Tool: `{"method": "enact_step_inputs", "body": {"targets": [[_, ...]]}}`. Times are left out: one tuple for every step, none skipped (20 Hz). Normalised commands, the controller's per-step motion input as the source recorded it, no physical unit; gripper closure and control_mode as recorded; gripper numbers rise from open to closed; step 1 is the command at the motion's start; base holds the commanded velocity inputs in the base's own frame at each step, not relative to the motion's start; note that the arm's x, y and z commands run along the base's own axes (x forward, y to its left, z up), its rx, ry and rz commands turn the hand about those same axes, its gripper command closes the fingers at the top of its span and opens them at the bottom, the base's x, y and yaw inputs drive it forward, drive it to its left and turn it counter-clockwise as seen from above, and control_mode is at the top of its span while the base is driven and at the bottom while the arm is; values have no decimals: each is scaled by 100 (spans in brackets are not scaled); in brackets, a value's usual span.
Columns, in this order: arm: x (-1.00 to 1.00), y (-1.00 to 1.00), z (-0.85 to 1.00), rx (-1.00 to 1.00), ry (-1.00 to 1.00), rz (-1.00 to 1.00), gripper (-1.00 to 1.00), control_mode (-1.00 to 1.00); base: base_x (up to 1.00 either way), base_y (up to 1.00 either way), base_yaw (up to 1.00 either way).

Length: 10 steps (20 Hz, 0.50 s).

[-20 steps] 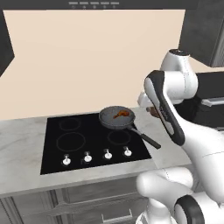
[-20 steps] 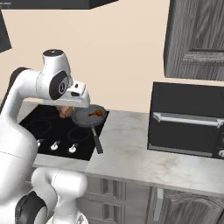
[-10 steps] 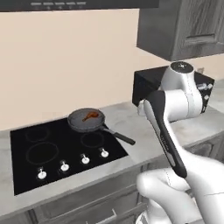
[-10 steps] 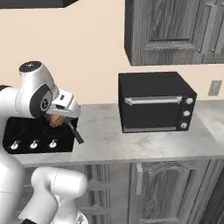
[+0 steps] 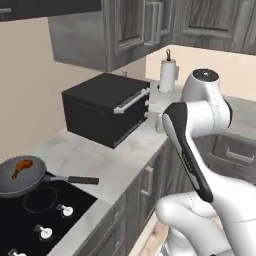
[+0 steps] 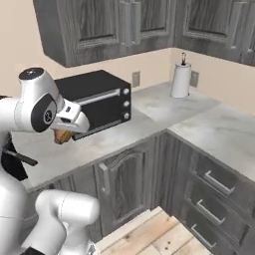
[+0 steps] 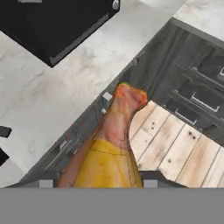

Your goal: Take the chicken drumsticks from the pan and place one on each plate on the dining counter.

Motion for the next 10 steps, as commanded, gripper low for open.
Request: {"method": "enact_step_inputs", "body": {"targets": [[0,0,0,0,0,0,100,100,0,0,-98],[0,0,0,0,0,0,100,100,0,0,-98],[0,0,0,0,0,0,100,100,0,0,-98],[0,0,0,0,0,0,100,100,0,0,-97],[0,0,0,0,0,0,100,100,0,0,-96],[0,0,0,0,0,0,100,100,0,0,-95],[0,0,0,0,0,0,100,100,0,0,-91],[0,0,0,0,0,0,100,100,0,0,-88],[0,0,0,0,0,0,100,100,0,0,-85],[0,0,0,0,0,0,100,100,0,-11,-81]]}}
